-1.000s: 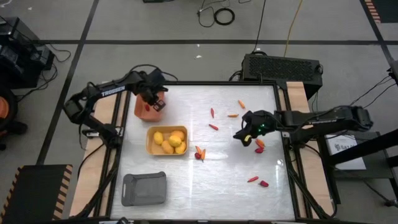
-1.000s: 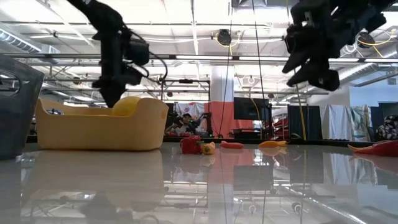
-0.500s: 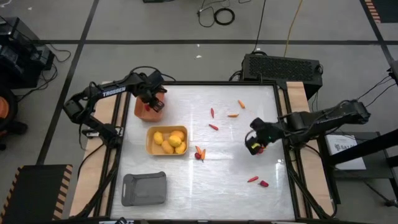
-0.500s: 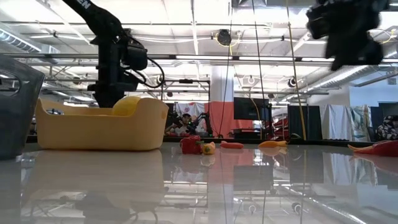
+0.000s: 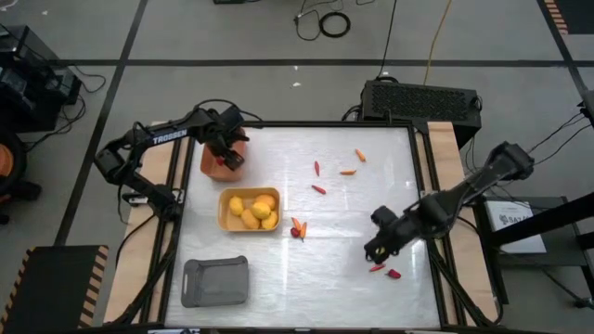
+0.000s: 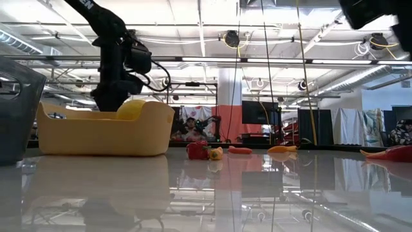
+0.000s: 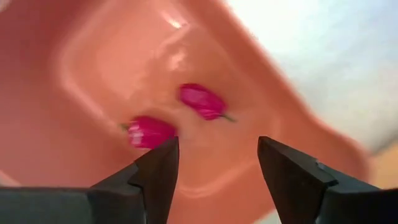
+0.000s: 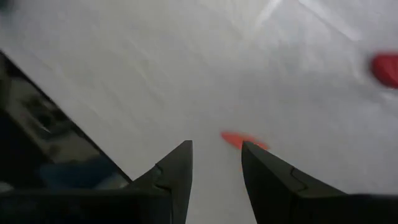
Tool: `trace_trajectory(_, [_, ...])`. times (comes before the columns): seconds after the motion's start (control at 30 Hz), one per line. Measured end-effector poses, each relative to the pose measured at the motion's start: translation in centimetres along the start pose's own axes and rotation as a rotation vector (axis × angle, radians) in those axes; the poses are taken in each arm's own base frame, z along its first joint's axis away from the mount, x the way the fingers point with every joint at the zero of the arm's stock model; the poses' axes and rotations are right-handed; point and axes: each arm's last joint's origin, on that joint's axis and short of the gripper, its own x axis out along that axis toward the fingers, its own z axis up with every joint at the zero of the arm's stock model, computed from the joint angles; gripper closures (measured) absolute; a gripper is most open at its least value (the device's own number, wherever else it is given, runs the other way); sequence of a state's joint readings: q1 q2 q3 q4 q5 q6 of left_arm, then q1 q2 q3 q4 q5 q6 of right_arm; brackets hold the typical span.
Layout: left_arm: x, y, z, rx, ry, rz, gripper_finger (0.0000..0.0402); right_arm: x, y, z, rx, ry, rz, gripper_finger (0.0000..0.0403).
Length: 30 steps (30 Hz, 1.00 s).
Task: Sort produce into baskets
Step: Put the red chili pepper into the orange bin
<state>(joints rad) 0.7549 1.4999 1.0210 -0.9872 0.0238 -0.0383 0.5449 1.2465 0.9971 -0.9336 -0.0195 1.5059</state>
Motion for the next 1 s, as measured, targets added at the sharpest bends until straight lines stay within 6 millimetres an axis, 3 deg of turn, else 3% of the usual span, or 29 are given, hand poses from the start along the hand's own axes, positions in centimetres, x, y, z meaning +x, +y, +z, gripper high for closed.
trace_trajectory(0.33, [-2.9, -1.8, -0.4, 0.089, -0.199, -0.102, 0.0176, 2.4, 3.0, -3.6, -0.082, 0.160, -0.292, 0.0272])
trace_trajectory(0.6, [-5.7, -2.0, -1.2, 0.109, -0.370, -0.110, 0.0175, 5.2, 3.1, -4.6, -0.110, 0.170, -0.397, 0.0225])
trace_trajectory(0.8, [-6.0, -2.0, -1.3, 0.084, -0.384, -0.113, 0.0175, 7.5, 2.7, -4.9, -0.120, 0.223, -0.479, 0.0165])
trace_trajectory(1.0, [-5.9, -2.0, -1.4, 0.059, -0.370, -0.118, 0.0175, 10.5, 1.9, -5.6, -0.246, 0.310, -0.512, 0.0145])
